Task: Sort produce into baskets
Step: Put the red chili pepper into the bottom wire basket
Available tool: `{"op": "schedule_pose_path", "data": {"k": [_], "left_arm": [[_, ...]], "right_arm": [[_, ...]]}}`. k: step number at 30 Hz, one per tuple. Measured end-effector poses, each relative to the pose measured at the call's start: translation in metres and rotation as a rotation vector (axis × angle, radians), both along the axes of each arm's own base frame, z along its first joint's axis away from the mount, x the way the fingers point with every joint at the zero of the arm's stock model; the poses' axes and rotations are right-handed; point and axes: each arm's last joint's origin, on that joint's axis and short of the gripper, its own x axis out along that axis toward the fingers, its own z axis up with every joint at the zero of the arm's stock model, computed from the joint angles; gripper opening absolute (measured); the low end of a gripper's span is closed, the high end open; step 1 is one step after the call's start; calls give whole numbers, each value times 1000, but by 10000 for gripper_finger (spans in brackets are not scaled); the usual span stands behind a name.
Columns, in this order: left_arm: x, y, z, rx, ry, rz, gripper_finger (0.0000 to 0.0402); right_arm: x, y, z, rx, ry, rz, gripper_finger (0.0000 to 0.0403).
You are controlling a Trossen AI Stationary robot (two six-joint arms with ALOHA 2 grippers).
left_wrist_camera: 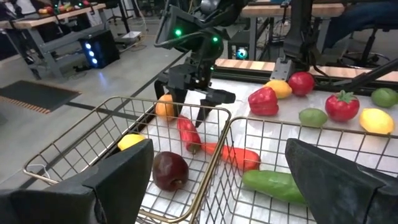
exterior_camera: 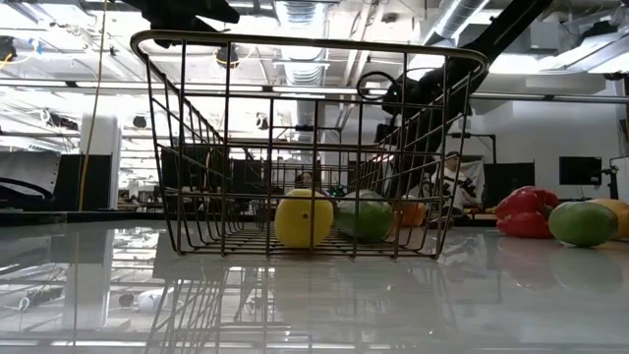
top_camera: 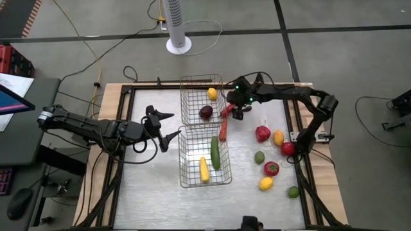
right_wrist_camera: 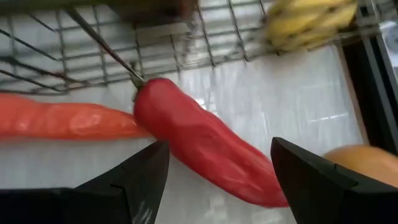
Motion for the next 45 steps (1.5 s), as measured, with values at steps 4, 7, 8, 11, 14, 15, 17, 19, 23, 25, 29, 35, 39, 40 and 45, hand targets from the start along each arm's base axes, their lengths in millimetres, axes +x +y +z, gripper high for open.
{"op": "schedule_pose_path", "data": {"k": [4,7,8,11,14,15,17,19,23,25,29,35,39,40,45], "left_arm": [[0,0,0,-1,2,-4,352],[0,0,-1,-3,4,-8,352],[0,0,0,-3,4,-9,352],[0,0,-1,-4,4,-9,352],[0,-1,0,-12,2,-18,352],[0,-1,-1,-13,2,-20,352],[0,-1,-1,-13,2,-20,352],[0,-1,-1,-13,3,-20,352],[0,-1,-1,-12,3,-20,352],[0,-1,-1,-13,4,-21,352],[0,-1,-1,-13,5,-23,352],[0,-1,-2,-11,20,-23,352],[0,-1,-2,-11,20,-23,352],[0,-1,-2,-11,19,-23,352],[0,-1,-2,-12,18,-23,352]], "right_arm": [[-6,-6,-6,2,-33,7,306],[-8,-9,-12,36,-40,22,306],[-9,-9,-15,55,-32,26,306],[-8,-11,-28,82,2,32,306],[-6,-10,-41,84,67,46,306],[-6,-9,-44,71,95,33,306],[-7,-10,-45,52,122,9,302],[-8,-9,-41,53,123,2,293],[-13,-6,-32,41,129,-5,268],[-14,-5,-29,39,131,-8,252],[-17,-2,-25,65,146,-27,203],[-27,15,-8,38,266,-52,125],[-37,28,12,11,299,-103,125],[-38,31,17,5,298,-115,129],[-44,43,38,-27,259,-180,138]]}}
